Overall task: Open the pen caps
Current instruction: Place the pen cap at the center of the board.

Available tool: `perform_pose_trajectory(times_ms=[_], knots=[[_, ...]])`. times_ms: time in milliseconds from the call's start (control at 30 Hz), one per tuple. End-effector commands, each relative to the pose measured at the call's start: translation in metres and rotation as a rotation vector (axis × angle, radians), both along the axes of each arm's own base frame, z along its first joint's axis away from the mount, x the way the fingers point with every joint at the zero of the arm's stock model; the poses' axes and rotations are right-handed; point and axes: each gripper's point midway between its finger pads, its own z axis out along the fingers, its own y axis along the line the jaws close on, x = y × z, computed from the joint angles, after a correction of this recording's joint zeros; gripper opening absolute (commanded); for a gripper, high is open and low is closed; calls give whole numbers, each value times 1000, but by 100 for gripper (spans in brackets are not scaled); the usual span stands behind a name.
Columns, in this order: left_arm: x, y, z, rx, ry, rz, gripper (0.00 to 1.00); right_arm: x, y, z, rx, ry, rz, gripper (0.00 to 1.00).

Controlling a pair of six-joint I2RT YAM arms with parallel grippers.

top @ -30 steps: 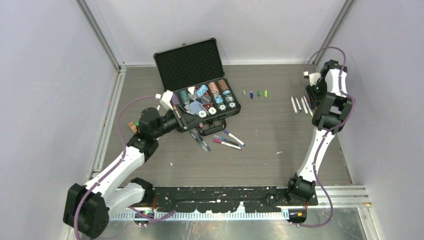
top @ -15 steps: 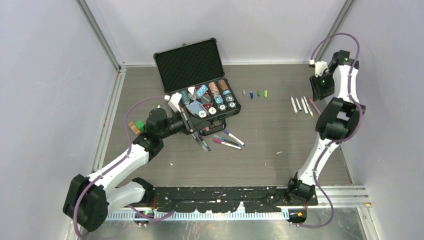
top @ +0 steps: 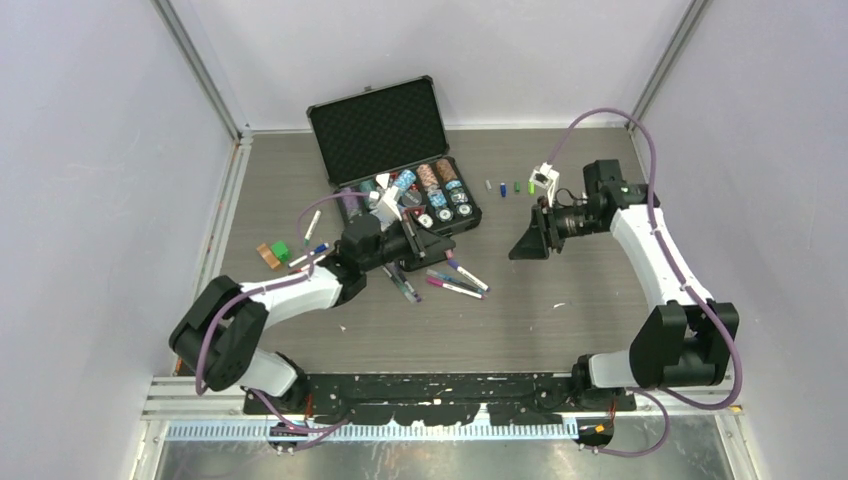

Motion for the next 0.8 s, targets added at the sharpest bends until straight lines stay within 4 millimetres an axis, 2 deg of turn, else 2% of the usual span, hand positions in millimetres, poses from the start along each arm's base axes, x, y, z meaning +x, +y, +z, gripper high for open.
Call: perform_pose_trajectory(times_ms=[0, 100, 333, 467, 600, 767], knots=[[40, -8, 47, -78, -152, 201, 1, -9, 45, 31, 268, 160, 5, 47], [47, -19, 42, -77, -122, 259, 0, -4, 59, 24, 266, 270, -70, 48], [46, -41, 39, -138, -76, 303, 0, 16, 78, 14, 239, 265, -173, 49], [43, -49, 42, -152, -71, 294, 0, 24, 78, 4, 199, 292, -204, 48], [42, -51, 40, -157, -61, 287, 0, 22, 75, -5, 140, 303, -198, 48], [39, -55, 40, -183, -46, 276, 0, 21, 79, -7, 124, 286, -185, 48]])
